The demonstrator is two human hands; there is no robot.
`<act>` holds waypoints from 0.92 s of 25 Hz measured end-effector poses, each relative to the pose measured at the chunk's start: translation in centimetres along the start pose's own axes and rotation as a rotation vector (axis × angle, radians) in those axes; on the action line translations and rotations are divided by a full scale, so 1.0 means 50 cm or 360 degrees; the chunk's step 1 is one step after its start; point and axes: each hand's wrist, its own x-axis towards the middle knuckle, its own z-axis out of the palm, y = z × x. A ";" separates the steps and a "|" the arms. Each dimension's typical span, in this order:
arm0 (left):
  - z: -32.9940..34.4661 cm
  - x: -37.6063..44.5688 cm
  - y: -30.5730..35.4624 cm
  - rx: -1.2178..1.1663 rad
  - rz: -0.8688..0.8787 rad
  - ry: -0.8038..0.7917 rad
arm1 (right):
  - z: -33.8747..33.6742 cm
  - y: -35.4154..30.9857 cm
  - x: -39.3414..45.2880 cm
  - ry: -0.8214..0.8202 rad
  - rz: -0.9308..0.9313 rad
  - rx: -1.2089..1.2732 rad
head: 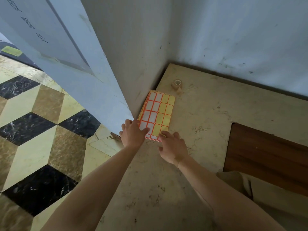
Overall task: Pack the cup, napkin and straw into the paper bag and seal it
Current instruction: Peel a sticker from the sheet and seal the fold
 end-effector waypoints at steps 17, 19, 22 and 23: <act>-0.031 0.008 -0.003 -0.0537 -0.0178 -0.0134 | 0.012 -0.005 0.004 0.0172 0.0172 0.0333; -0.039 0.000 -0.002 -0.0605 -0.0164 -0.0093 | 0.006 -0.004 0.002 0.0176 0.0185 0.0390; -0.061 -0.016 0.007 -0.0771 -0.0169 -0.0097 | -0.012 -0.010 -0.010 0.0264 0.0181 0.0487; -0.071 -0.023 0.010 -0.0845 -0.0180 -0.0096 | -0.020 -0.013 -0.016 0.0291 0.0184 0.0522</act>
